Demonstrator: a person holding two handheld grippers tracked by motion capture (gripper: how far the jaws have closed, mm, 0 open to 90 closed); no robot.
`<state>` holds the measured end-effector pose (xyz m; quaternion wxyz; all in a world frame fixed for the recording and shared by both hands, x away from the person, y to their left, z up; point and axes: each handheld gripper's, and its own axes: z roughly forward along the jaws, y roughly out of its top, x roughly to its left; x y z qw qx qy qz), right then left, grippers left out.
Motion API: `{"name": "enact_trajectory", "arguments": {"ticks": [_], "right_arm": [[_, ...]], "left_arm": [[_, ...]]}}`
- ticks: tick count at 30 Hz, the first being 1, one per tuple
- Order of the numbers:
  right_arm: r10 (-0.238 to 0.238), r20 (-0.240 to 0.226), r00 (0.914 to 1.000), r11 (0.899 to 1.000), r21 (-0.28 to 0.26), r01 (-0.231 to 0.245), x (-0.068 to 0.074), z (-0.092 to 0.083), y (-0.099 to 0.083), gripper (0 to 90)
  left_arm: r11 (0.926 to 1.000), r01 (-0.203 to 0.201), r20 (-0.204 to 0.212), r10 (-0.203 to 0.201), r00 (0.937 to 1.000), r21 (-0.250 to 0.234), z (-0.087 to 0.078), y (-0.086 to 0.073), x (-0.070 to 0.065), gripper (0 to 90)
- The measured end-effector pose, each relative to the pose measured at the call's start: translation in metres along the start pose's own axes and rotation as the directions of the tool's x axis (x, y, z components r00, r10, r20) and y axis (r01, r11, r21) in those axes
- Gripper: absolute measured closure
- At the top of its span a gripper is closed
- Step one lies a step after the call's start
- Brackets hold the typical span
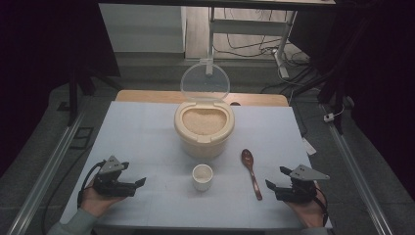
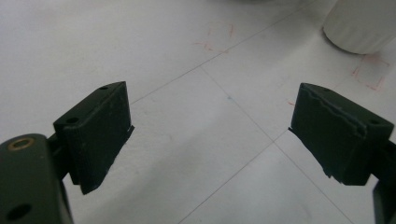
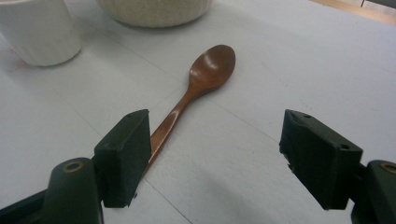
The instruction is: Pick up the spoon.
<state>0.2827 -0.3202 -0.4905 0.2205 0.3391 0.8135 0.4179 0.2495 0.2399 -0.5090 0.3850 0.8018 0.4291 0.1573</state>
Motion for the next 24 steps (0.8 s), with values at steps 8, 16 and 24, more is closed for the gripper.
{"name": "enact_trajectory", "arguments": {"ticks": [8, 16, 24], "right_arm": [[0.009, 0.005, 1.0000, 1.000, 0.005, -0.009, -0.0003, -0.0008, 0.0005, 25.9], [0.015, -0.005, 0.9999, 1.000, 0.013, -0.015, 0.0001, -0.0007, 0.0019, 26.5], [0.009, 0.002, 1.0000, 1.000, 0.014, -0.009, 0.0024, -0.0030, 0.0072, 27.4]], "left_arm": [[1.0000, 0.004, 0.004, -0.004, 1.0000, 0.001, 0.0002, -0.0007, 0.0014, 11.6], [0.9999, 0.005, 0.012, -0.005, 0.9999, 0.012, 0.0011, -0.0006, 0.0014, 10.7], [0.9999, 0.012, 0.002, -0.012, 0.9999, 0.000, 0.0010, -0.0013, 0.0031, 10.7]]}}
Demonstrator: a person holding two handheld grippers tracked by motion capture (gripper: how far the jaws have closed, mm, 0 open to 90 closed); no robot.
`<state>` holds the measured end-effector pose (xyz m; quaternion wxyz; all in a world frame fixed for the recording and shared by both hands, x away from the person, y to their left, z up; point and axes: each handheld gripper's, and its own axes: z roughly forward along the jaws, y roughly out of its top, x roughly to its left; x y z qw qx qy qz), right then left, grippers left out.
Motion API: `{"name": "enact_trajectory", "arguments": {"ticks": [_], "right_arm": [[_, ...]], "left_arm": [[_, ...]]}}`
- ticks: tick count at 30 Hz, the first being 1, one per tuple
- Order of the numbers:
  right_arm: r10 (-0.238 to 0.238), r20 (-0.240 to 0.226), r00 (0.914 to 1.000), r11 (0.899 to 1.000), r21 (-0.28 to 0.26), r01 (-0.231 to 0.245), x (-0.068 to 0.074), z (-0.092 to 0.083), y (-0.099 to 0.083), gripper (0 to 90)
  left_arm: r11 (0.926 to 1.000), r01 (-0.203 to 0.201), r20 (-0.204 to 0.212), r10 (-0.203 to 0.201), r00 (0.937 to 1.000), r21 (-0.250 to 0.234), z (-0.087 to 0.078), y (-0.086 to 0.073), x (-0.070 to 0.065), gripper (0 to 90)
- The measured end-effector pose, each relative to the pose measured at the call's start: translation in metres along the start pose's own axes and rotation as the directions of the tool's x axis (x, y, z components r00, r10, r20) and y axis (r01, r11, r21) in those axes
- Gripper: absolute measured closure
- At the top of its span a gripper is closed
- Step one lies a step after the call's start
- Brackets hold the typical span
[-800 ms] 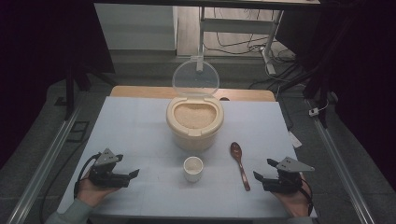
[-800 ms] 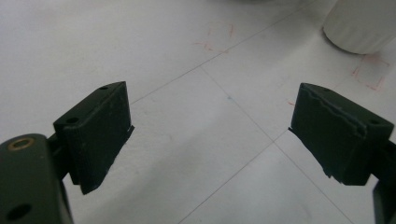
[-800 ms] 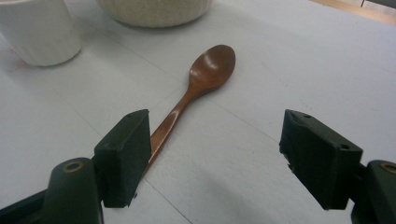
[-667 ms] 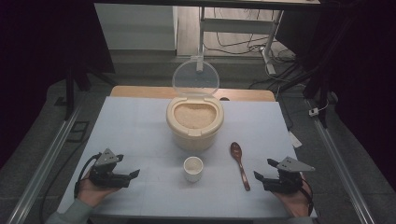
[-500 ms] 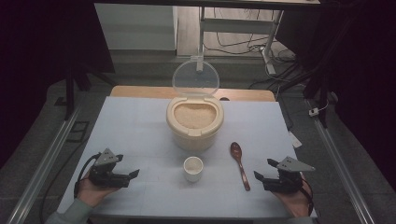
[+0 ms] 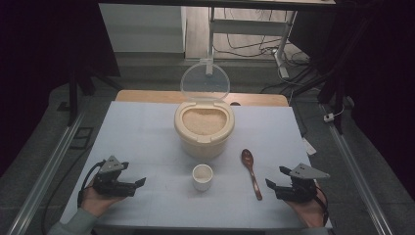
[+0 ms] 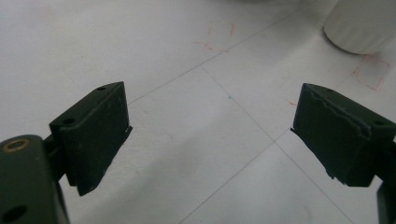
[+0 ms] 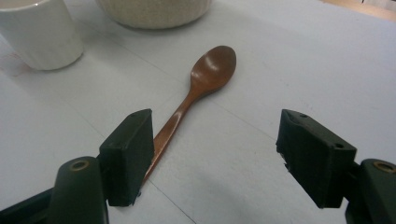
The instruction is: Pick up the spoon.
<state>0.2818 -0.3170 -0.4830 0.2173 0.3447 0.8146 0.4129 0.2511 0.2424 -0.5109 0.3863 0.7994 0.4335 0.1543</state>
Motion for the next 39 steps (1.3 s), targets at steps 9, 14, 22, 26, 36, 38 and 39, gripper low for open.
{"name": "enact_trajectory", "arguments": {"ticks": [9, 14, 22, 26, 36, 38, 39], "right_arm": [[-0.004, -0.008, 1.0000, 1.000, 0.001, 0.004, 0.007, -0.004, 0.014, 29.0], [0.002, -0.005, 1.0000, 1.000, 0.021, -0.002, 0.009, -0.006, 0.024, 30.1], [0.041, 0.007, 0.9991, 0.994, 0.099, -0.042, 0.015, -0.003, 0.040, 32.5], [0.049, 0.002, 0.9988, 0.991, 0.124, -0.049, 0.018, -0.002, 0.048, 32.9], [0.052, 0.017, 0.9985, 0.957, 0.285, -0.054, 0.033, 0.013, 0.076, 33.5], [0.058, 0.023, 0.9981, 0.949, 0.310, -0.062, 0.035, 0.017, 0.079, 33.5], [0.058, 0.023, 0.9981, 0.949, 0.310, -0.062, 0.035, 0.017, 0.079, 33.5]], "left_arm": [[0.9999, -0.008, -0.004, 0.008, 1.0000, -0.008, -0.001, -0.001, -0.001, 10.7], [1.0000, -0.009, -0.002, 0.009, 1.0000, -0.002, 0.001, -0.002, -0.001, 10.7], [1.0000, -0.008, -0.002, 0.008, 1.0000, 0.001, 0.001, -0.002, -0.002, 10.7], [1.0000, -0.009, -0.001, 0.009, 1.0000, 0.002, 0.001, -0.002, -0.002, 10.7], [0.9999, -0.012, 0.006, 0.012, 0.9999, 0.004, 0.001, -0.002, -0.002, 10.7], [0.9999, -0.013, 0.008, 0.013, 0.9999, 0.004, 0.001, -0.002, -0.002, 10.6], [0.9999, -0.014, 0.008, 0.014, 0.9999, 0.004, 0.001, -0.002, -0.002, 10.6]]}}
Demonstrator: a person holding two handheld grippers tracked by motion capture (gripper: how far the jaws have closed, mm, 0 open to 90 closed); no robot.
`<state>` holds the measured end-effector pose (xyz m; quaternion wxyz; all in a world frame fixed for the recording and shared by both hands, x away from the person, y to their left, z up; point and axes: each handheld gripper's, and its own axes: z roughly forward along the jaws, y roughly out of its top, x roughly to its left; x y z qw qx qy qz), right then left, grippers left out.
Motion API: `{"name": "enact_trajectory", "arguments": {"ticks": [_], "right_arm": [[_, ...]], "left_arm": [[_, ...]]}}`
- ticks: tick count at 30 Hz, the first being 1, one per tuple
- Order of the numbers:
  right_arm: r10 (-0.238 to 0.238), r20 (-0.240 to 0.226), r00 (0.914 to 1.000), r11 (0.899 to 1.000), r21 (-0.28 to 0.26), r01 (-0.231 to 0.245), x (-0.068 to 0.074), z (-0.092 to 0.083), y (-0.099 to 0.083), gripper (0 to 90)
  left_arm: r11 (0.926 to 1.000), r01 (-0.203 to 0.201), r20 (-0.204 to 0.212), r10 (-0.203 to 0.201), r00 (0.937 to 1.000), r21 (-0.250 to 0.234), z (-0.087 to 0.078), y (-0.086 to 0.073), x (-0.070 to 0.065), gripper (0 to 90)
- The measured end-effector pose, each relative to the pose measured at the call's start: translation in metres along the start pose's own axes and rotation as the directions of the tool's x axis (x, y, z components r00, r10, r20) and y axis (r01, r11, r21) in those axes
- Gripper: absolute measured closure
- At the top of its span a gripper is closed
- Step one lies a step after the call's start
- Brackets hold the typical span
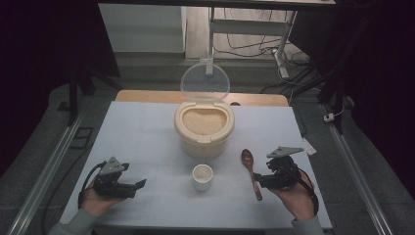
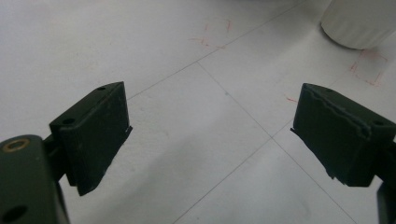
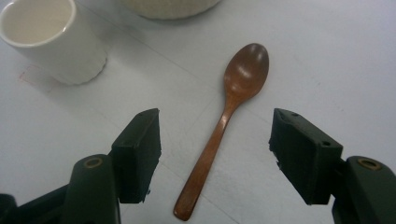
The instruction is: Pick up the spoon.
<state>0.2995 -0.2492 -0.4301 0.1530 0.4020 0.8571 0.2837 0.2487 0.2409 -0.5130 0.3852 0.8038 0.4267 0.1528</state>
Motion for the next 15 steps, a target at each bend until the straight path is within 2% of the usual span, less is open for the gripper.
{"name": "enact_trajectory", "arguments": {"ticks": [4, 15], "right_arm": [[0.023, -0.002, 0.9997, 0.999, 0.036, -0.023, 0.003, 0.006, 0.003, 34.3], [0.035, -0.002, 0.9994, 0.989, 0.141, -0.035, 0.006, 0.026, 0.001, 37.6]], "left_arm": [[1.0000, -0.003, 0.000, 0.003, 1.0000, 0.002, 0.000, 0.000, 0.000, 10.6], [0.9999, -0.011, -0.002, 0.011, 0.9999, 0.010, 0.001, -0.001, -0.002, 10.6]]}}
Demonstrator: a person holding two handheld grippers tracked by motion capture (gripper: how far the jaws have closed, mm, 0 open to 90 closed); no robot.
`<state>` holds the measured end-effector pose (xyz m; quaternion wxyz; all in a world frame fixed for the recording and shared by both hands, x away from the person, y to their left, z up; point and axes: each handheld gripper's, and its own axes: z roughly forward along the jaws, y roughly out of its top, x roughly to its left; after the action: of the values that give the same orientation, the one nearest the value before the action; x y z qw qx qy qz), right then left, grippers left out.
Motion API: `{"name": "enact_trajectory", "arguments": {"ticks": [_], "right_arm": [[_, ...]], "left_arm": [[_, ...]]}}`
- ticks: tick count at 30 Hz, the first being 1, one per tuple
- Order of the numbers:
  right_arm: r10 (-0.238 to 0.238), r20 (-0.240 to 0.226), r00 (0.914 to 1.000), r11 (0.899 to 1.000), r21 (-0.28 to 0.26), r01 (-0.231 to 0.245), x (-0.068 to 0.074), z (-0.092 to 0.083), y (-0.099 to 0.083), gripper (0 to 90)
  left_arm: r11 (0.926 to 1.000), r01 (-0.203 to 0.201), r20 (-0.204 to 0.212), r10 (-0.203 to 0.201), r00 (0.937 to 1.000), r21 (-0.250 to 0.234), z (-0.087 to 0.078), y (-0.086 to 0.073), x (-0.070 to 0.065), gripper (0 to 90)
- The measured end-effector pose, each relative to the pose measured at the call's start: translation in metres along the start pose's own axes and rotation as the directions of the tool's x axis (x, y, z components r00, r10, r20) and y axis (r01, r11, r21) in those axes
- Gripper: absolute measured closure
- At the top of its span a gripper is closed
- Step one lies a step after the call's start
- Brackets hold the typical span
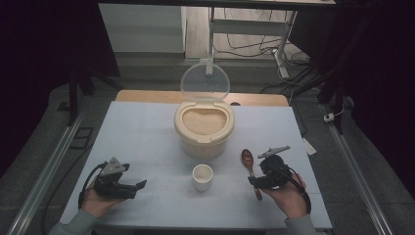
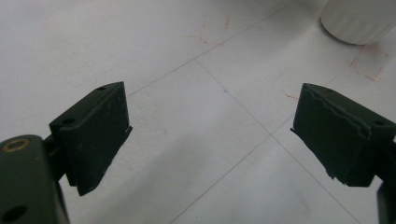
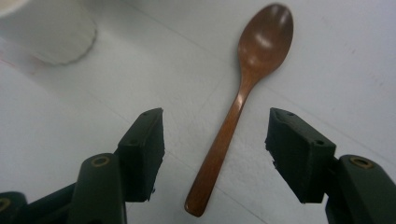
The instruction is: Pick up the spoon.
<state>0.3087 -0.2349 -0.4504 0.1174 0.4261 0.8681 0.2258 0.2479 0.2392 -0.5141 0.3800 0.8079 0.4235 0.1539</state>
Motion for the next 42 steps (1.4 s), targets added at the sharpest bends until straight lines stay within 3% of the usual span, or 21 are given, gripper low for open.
{"name": "enact_trajectory", "arguments": {"ticks": [4, 16, 23, 34, 42], "right_arm": [[0.011, 0.011, 0.9999, 0.998, 0.068, -0.012, 0.001, 0.012, -0.002, 39.7], [0.036, 0.016, 0.9992, 0.990, 0.137, -0.038, -0.001, 0.032, -0.007, 45.0], [0.037, 0.043, 0.9984, 0.990, 0.137, -0.043, -0.001, 0.038, -0.005, 54.8], [0.055, 0.070, 0.9960, 0.984, 0.164, -0.066, -0.001, 0.049, -0.005, 61.5], [0.126, 0.113, 0.9855, 0.977, 0.159, -0.143, -0.003, 0.051, -0.003, 75.4]], "left_arm": [[1.0000, -0.003, -0.001, 0.003, 1.0000, 0.004, 0.001, 0.000, 0.000, 10.6], [0.9998, -0.013, 0.000, 0.013, 0.9999, 0.013, 0.002, -0.001, -0.001, 10.6], [0.9995, -0.023, 0.005, 0.022, 0.9997, 0.021, 0.003, -0.002, -0.003, 10.7], [0.9994, -0.026, 0.007, 0.026, 0.9996, 0.021, 0.003, -0.002, -0.003, 10.7], [0.9994, -0.027, 0.006, 0.027, 0.9996, 0.022, 0.003, -0.002, -0.003, 10.7]]}}
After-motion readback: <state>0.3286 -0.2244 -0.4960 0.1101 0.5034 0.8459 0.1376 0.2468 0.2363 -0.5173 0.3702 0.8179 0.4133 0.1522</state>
